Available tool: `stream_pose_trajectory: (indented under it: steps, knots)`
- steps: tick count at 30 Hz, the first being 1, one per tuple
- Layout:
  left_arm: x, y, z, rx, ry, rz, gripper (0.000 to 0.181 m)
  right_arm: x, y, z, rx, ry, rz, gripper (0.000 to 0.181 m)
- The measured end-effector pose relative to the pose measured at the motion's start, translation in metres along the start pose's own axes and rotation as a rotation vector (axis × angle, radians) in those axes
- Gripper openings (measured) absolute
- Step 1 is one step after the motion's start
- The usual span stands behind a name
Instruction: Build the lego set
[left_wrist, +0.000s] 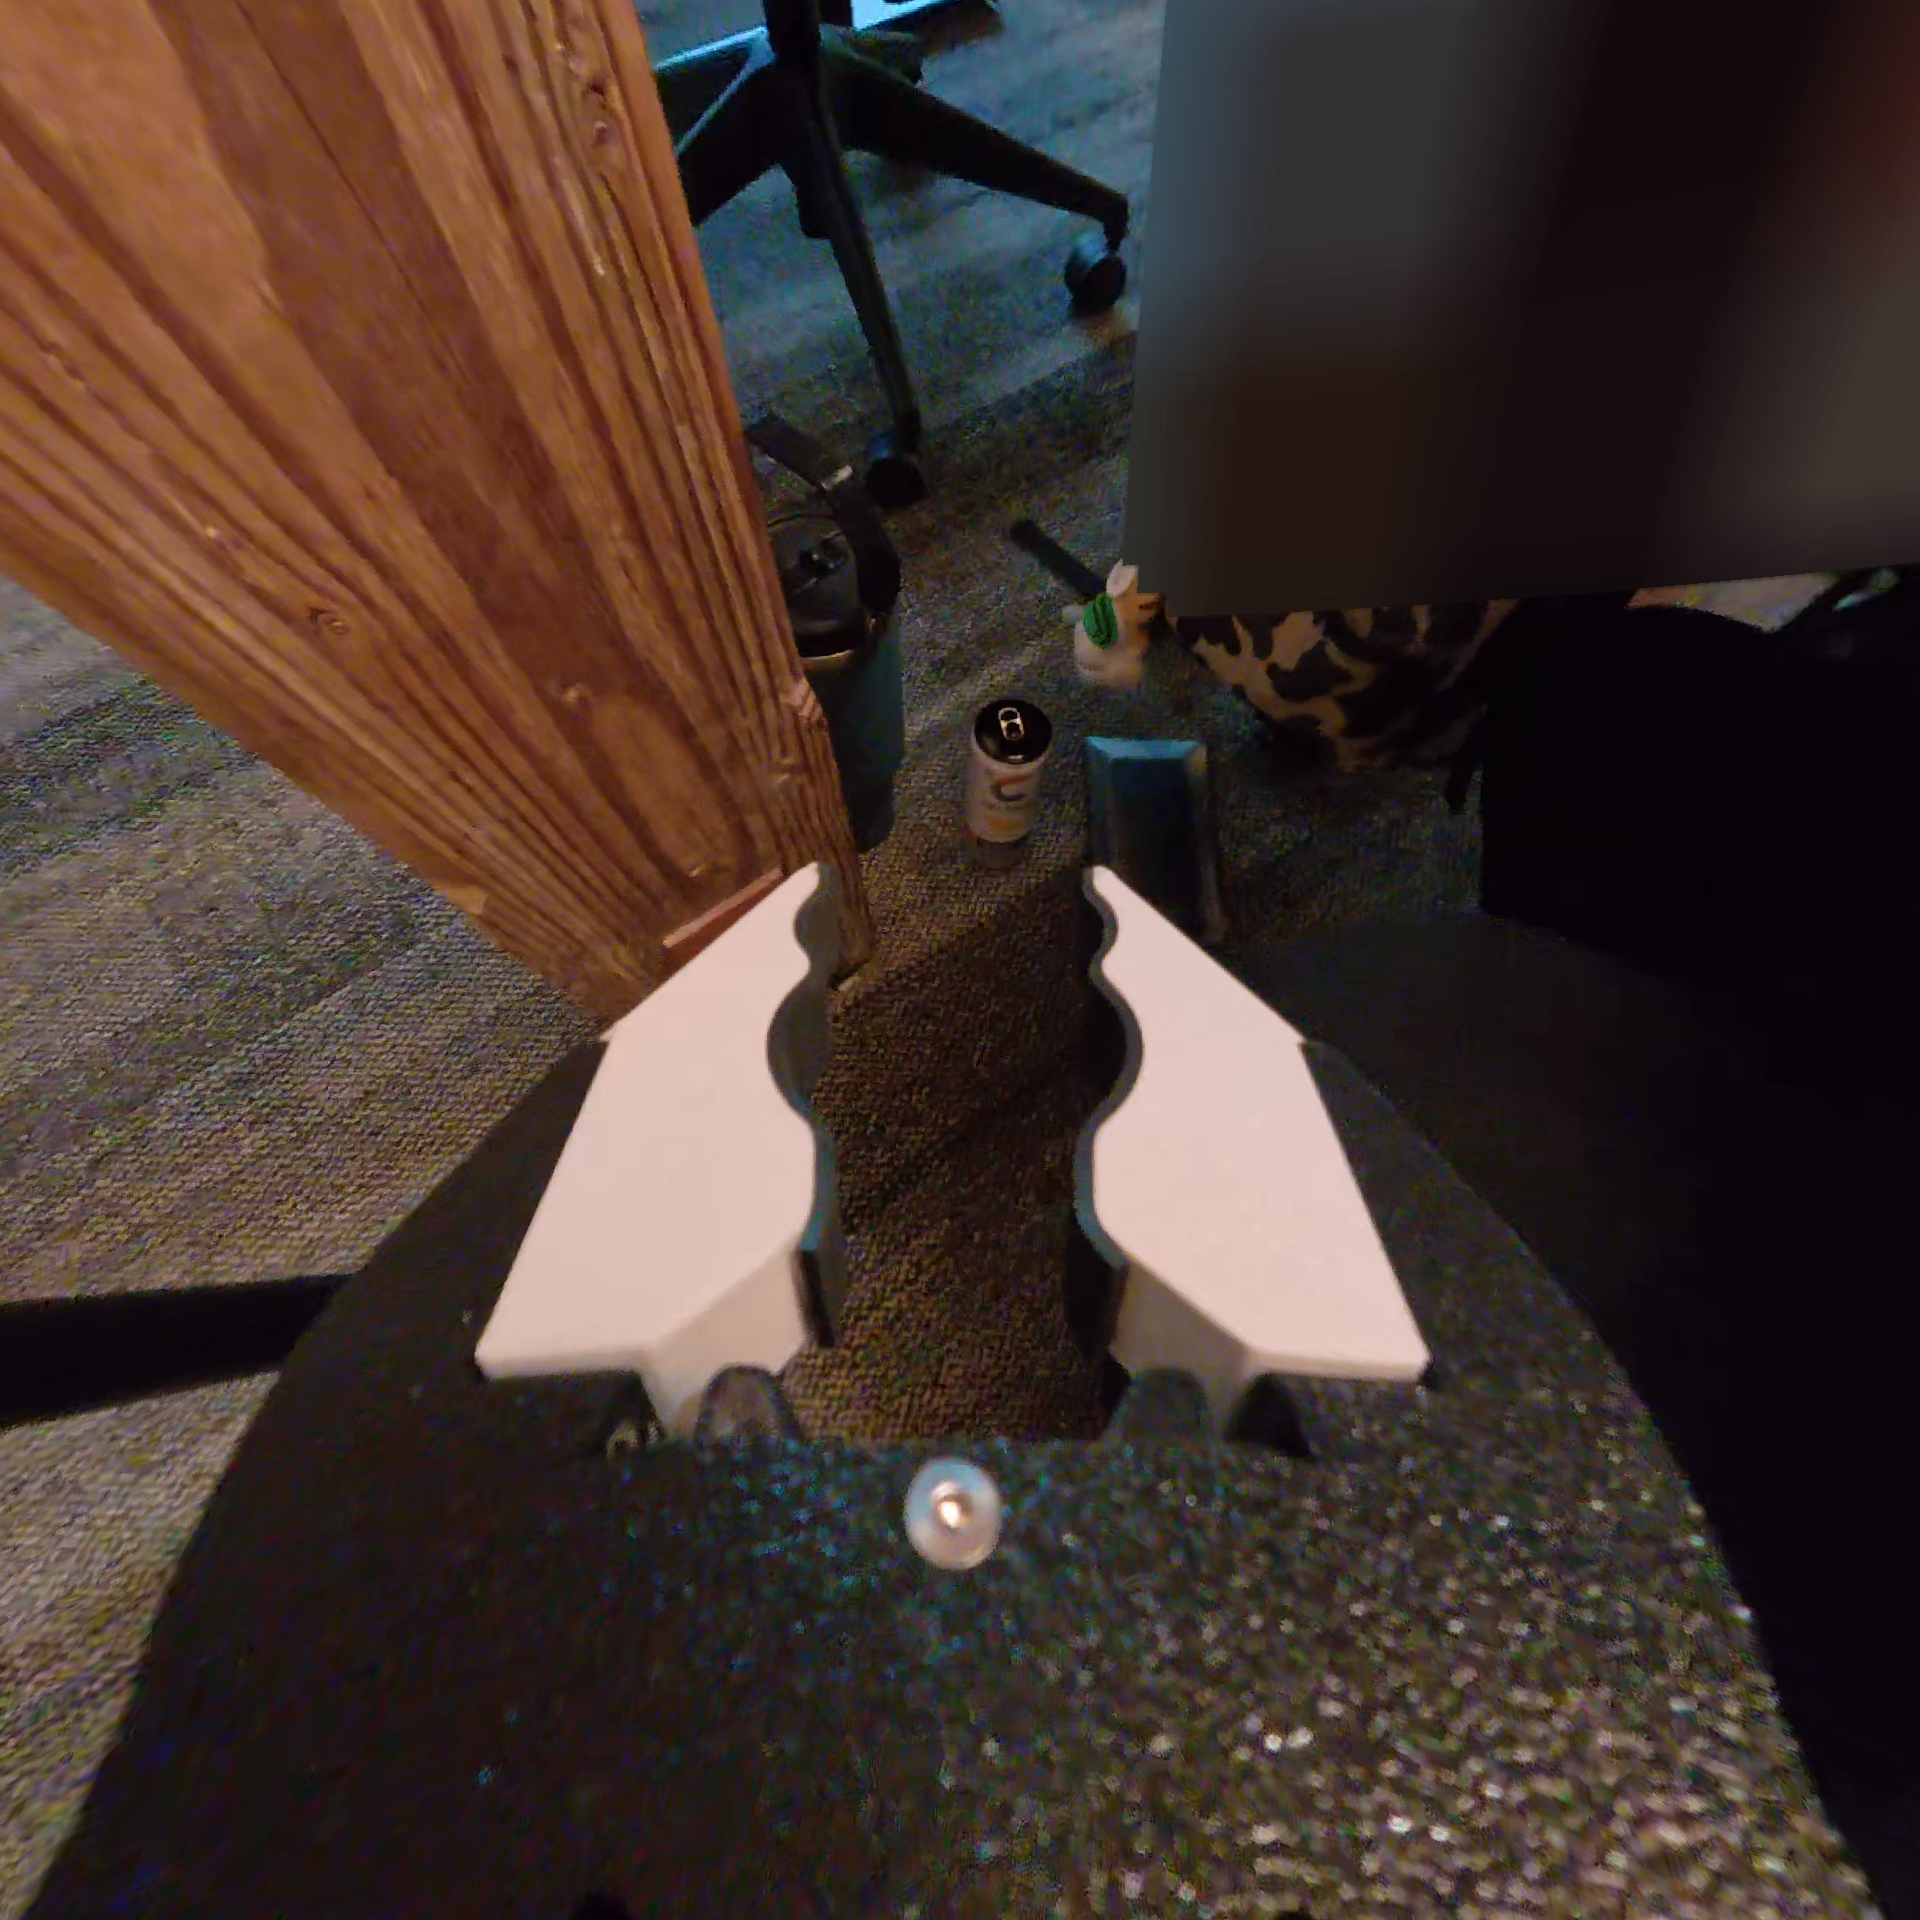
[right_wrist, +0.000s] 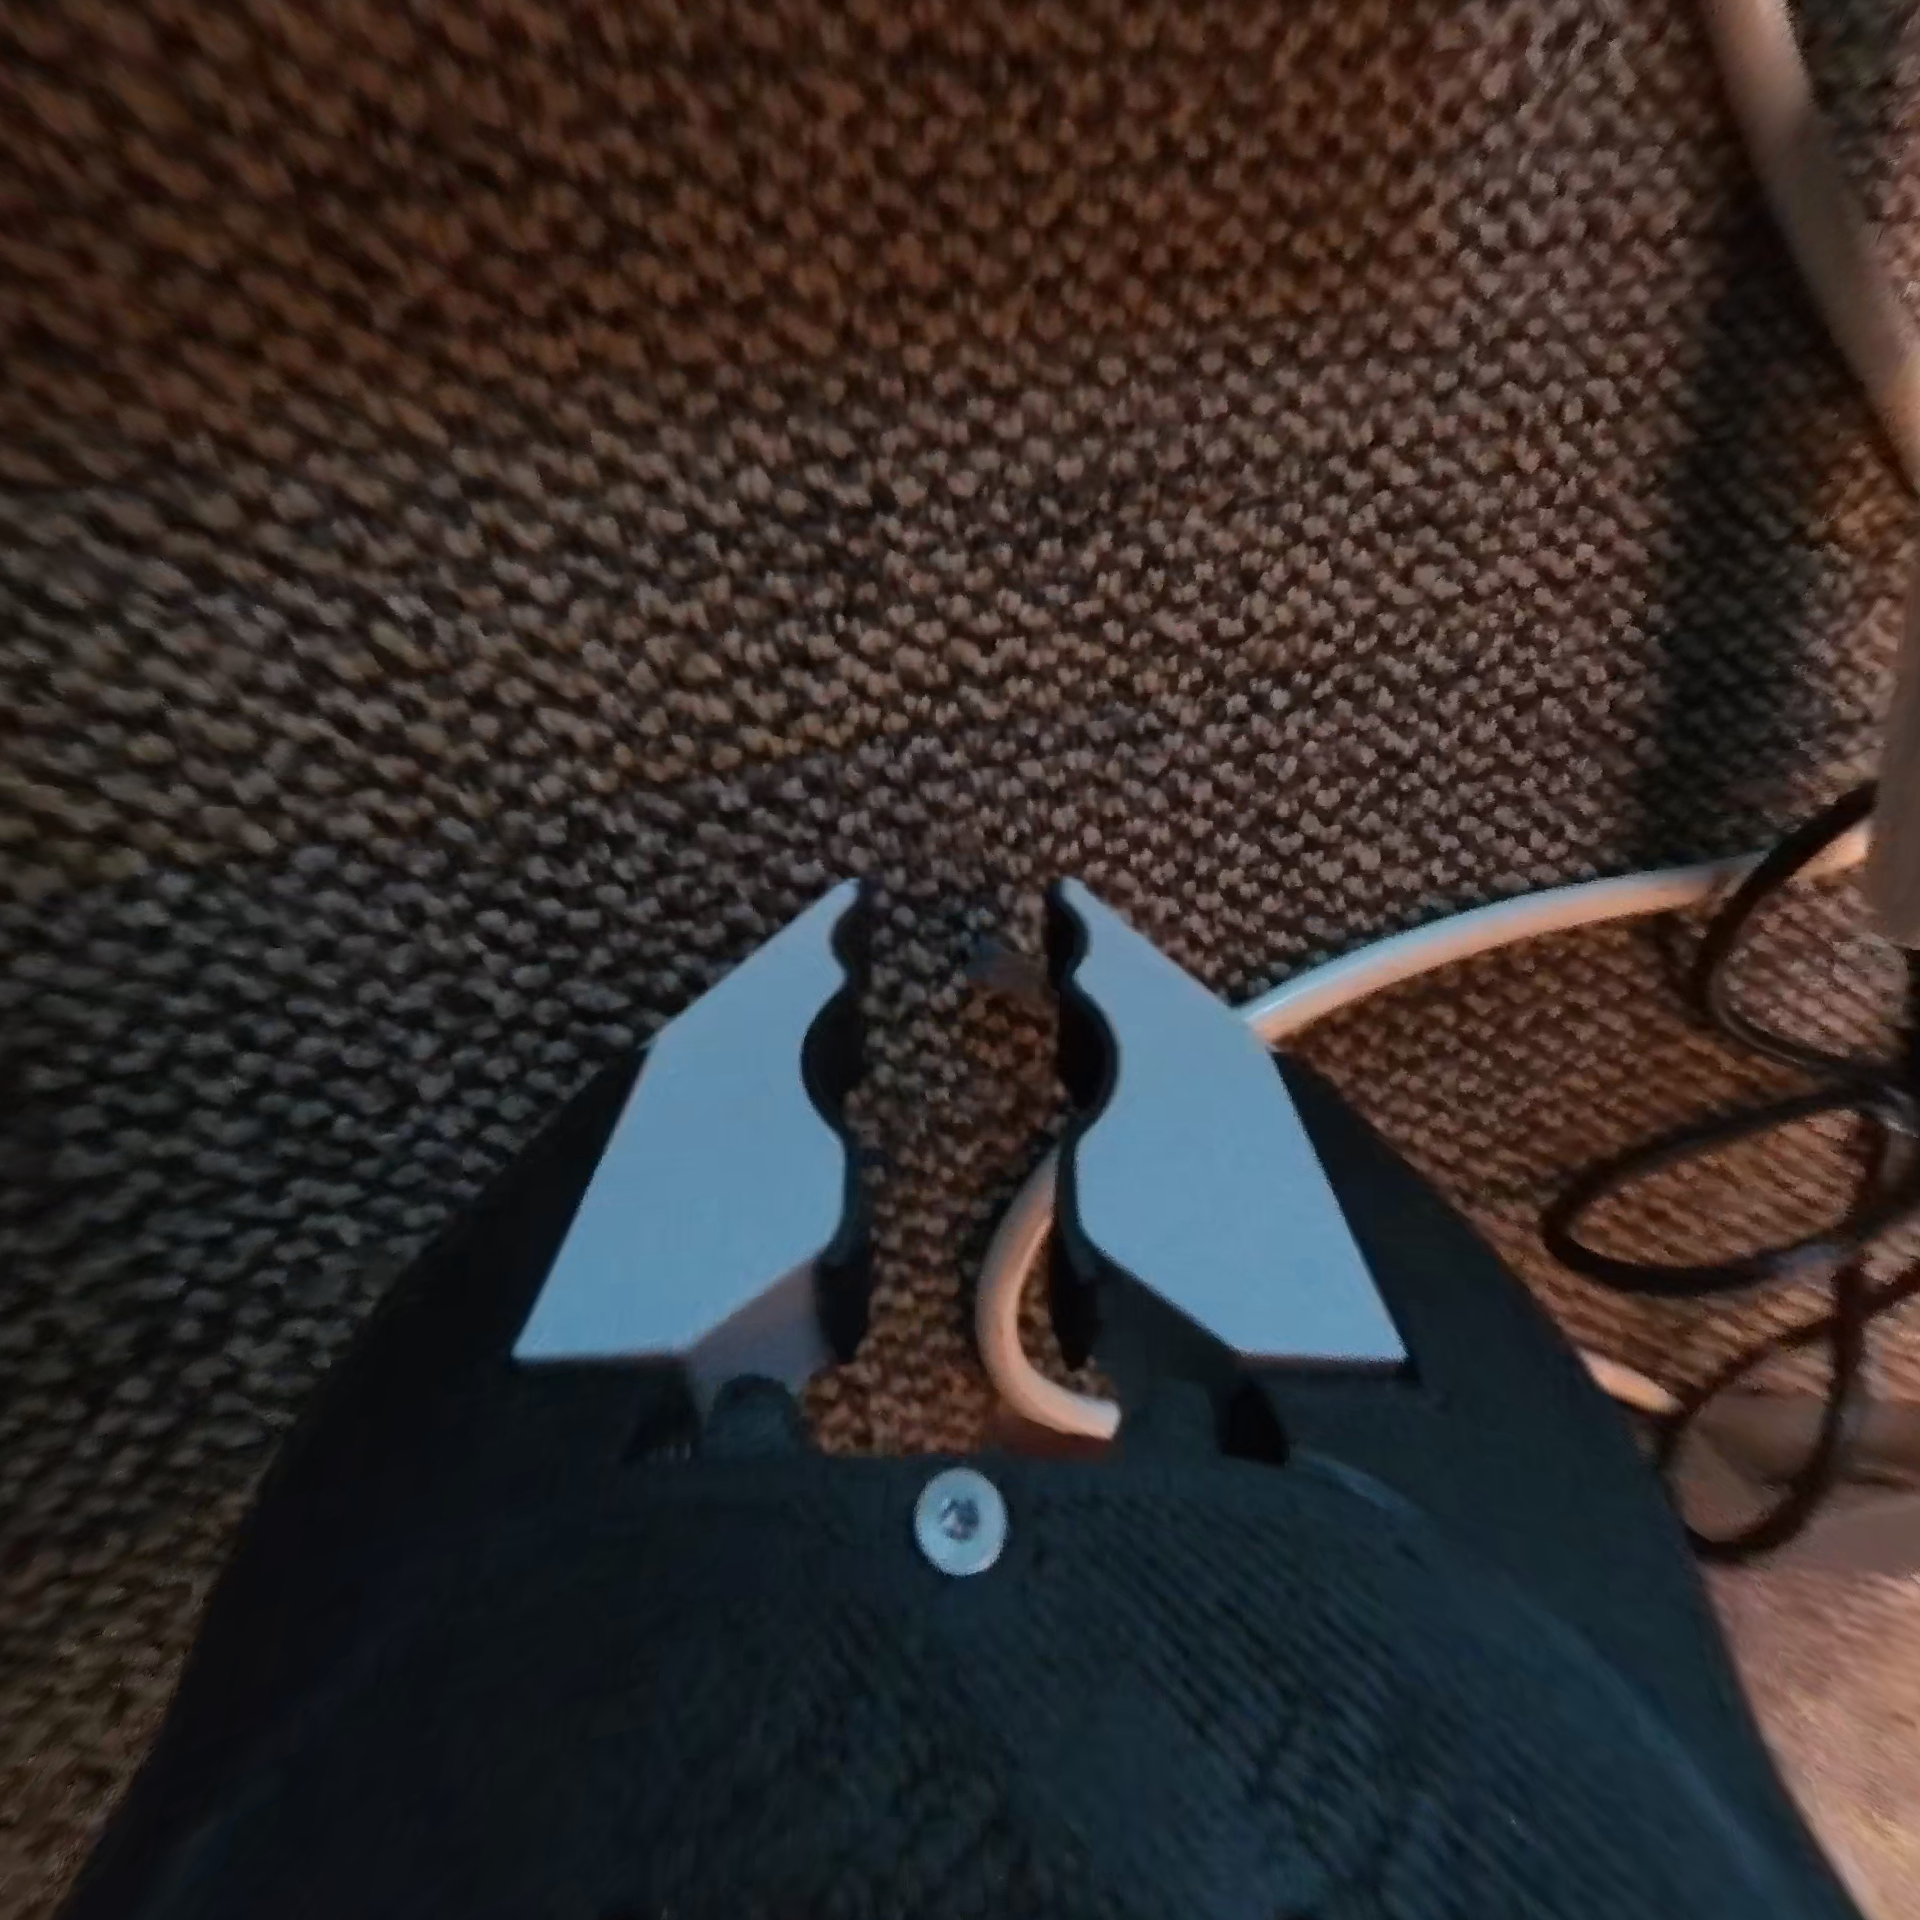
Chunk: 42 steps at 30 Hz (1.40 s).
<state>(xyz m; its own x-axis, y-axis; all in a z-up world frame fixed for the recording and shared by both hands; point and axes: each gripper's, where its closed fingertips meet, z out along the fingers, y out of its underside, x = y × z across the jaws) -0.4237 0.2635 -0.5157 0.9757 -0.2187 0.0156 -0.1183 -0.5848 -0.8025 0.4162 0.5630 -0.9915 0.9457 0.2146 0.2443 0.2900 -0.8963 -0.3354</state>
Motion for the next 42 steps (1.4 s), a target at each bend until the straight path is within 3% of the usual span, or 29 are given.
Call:
stream_pose_trajectory:
  steps: [5,9,14,16,19,26,28,32,36,38,42]
  knots:
    - [-0.001,-0.004,-0.005,0.04,-0.031,-0.021,0.042,-0.003,-0.003,-0.008,0.025,-0.062,-0.025,0.04]
    - [0.0,0.002,-0.004,0.041,-0.031,-0.012,0.042,-0.014,0.018,-0.008,-0.034,-0.129,-0.076,0.047]
    - [-0.008,0.007,-0.006,0.045,-0.056,-0.004,0.041,-0.001,0.023,-0.008,-0.037,-0.077,0.015,0.06]
    - [-0.01,0.008,-0.009,0.05,-0.061,-0.005,0.041,0.007,0.023,-0.01,-0.023,-0.03,0.024,0.047]
    - [-0.015,0.013,-0.013,0.042,-0.08,-0.009,0.04,0.016,0.018,-0.013,-0.013,0.008,0.001,0.047]
    - [-0.02,0.02,-0.019,0.042,-0.125,0.001,0.038,0.009,0.027,-0.005,-0.081,-0.086,0.087,0.042]
    - [-0.024,0.025,-0.021,0.021,-0.148,0.01,0.038,-0.001,0.027,-0.006,-0.076,-0.154,0.135,0.022]
    - [-0.029,0.027,-0.029,0.012,-0.175,0.004,0.038,-0.008,0.023,-0.005,-0.056,-0.175,0.058,0.008]
    - [-0.032,0.029,-0.039,-0.001,-0.203,-0.002,0.039,0.002,0.02,-0.008,-0.062,-0.112,0.03,0.016]
    - [-0.033,0.03,-0.043,-0.004,-0.215,-0.007,0.038,0.011,0.014,-0.009,-0.044,-0.058,0.015,0.031]
    - [-0.034,0.034,-0.043,-0.013,-0.223,-0.013,0.038,-0.017,0.008,-0.001,-0.068,-0.213,0.098,0.026]
